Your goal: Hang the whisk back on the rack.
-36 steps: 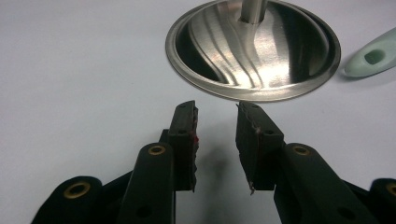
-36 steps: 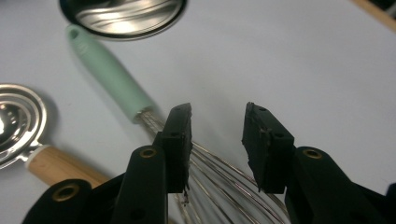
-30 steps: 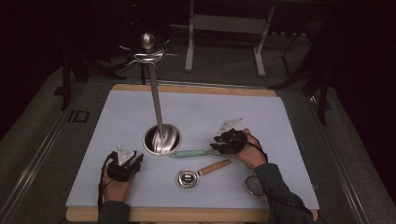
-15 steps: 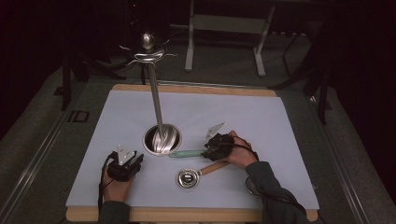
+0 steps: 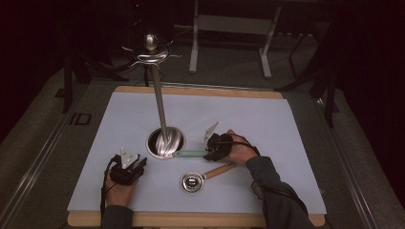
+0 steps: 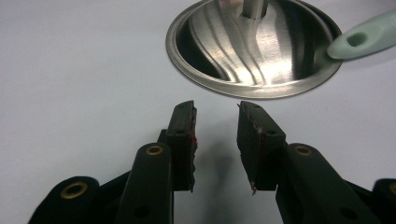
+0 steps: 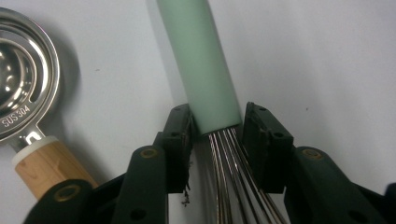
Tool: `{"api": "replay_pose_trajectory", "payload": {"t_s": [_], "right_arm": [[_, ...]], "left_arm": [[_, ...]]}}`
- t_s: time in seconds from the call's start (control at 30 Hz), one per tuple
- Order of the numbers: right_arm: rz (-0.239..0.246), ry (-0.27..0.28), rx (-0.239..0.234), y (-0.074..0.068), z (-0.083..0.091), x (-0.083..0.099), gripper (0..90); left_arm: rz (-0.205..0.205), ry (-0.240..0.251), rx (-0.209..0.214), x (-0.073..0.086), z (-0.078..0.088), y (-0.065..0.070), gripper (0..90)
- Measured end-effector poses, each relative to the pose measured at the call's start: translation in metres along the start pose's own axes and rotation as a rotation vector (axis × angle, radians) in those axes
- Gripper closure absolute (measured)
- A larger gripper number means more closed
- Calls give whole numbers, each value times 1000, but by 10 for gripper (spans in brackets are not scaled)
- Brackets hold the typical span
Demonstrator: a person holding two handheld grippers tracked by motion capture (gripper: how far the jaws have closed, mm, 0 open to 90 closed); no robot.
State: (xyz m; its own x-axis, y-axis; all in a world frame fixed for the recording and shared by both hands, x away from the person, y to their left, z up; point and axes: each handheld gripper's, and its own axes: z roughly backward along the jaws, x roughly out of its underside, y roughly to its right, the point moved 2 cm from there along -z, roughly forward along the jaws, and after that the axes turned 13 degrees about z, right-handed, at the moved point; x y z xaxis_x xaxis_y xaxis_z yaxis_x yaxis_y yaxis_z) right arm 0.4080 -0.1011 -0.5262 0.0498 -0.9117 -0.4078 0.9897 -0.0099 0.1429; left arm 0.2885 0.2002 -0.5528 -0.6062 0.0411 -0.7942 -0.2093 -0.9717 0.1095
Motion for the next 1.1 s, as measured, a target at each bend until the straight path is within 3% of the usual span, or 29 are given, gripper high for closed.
{"api": "replay_pose_trajectory", "payload": {"t_s": [0.13, 0.23, 0.43, 1.1], "right_arm": [[18, 3, -7, 2, -1, -4, 651], [23, 26, 13, 2, 0, -7, 679], [12, 44, 31, 3, 0, -11, 686], [4, 156, 241, 1, 28, -22, 693]], "left_arm": [[0, 0, 0, 0, 0, 0, 671], [-1, 0, 0, 0, 0, 0, 671], [-1, 2, -2, 0, 0, 0, 671], [-2, 4, -5, 0, 0, 0, 671]]}}
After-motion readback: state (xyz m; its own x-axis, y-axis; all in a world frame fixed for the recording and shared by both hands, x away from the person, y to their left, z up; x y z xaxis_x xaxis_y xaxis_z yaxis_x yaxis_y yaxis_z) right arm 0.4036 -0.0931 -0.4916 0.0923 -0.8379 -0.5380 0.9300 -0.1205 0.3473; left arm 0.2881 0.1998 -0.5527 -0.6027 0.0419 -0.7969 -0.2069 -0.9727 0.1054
